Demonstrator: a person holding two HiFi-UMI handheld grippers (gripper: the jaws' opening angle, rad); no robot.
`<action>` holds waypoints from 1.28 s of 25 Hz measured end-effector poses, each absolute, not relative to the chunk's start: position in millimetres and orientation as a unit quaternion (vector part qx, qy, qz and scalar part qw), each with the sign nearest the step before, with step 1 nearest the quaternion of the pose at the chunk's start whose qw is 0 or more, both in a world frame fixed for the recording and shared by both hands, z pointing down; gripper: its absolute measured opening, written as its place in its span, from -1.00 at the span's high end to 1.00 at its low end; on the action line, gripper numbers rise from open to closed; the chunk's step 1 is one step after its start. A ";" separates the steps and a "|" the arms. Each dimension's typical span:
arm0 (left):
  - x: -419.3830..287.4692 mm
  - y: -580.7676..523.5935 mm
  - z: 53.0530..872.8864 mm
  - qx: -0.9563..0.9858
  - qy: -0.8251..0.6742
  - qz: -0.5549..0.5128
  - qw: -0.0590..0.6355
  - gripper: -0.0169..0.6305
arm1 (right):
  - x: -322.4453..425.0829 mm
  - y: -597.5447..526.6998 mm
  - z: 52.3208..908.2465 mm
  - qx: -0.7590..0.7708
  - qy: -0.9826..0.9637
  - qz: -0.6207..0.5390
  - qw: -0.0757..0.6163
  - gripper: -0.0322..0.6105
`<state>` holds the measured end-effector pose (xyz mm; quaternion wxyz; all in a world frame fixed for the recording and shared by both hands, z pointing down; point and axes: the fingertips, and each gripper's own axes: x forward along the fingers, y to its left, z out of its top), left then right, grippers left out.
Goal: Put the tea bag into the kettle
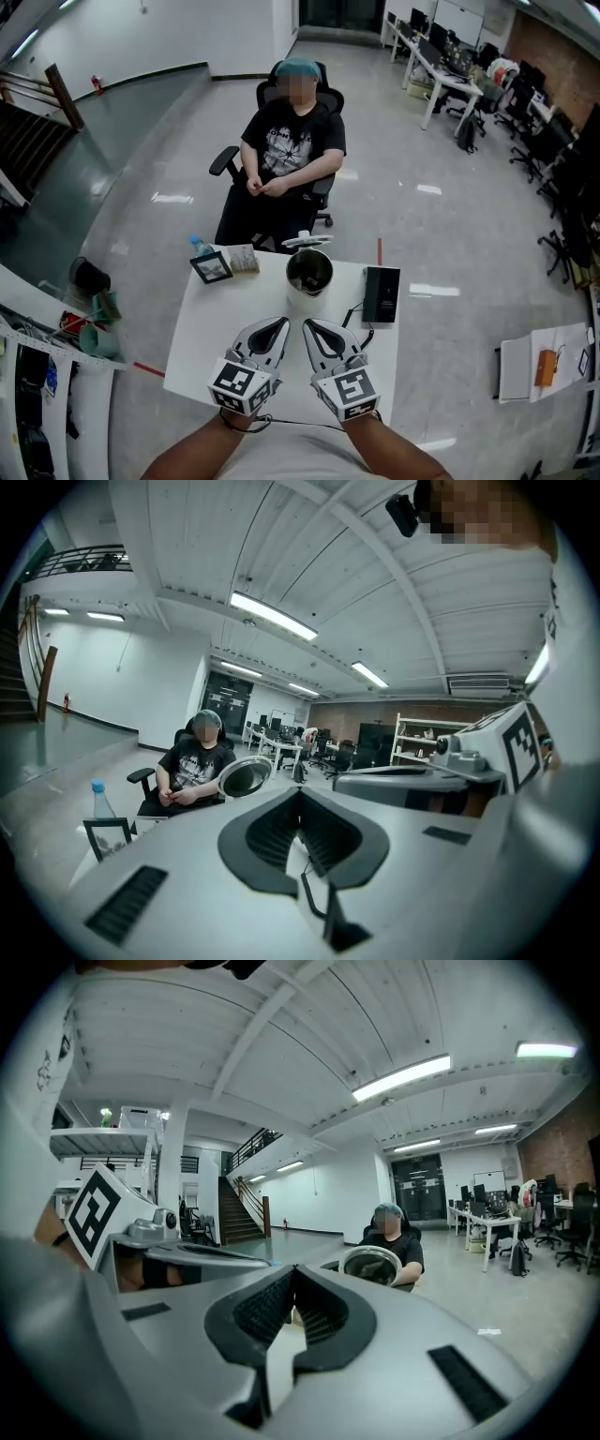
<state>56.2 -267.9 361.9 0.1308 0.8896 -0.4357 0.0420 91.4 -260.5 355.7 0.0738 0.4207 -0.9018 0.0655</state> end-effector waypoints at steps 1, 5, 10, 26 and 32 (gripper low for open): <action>54.7 -261.5 358.6 0.891 -0.434 0.041 0.128 0.92 | 89.2 -255.6 353.4 0.419 -0.903 0.064 0.072 0.86; 43.9 -232.7 360.5 0.895 -0.424 0.041 0.131 0.92 | 78.4 -231.6 351.7 0.426 -0.900 0.063 0.068 0.86; 19.4 -190.9 356.7 0.898 -0.421 0.038 0.126 0.92 | 53.2 -193.1 349.3 0.422 -0.902 0.066 0.059 0.86; -46.1 -18.3 339.2 0.911 -0.396 0.020 0.113 0.92 | -7.9 -16.3 348.8 0.456 -0.886 0.071 0.044 0.86; -60.2 24.0 346.0 0.912 -0.389 0.017 0.125 0.92 | -20.6 31.8 345.9 0.467 -0.881 0.063 0.048 0.86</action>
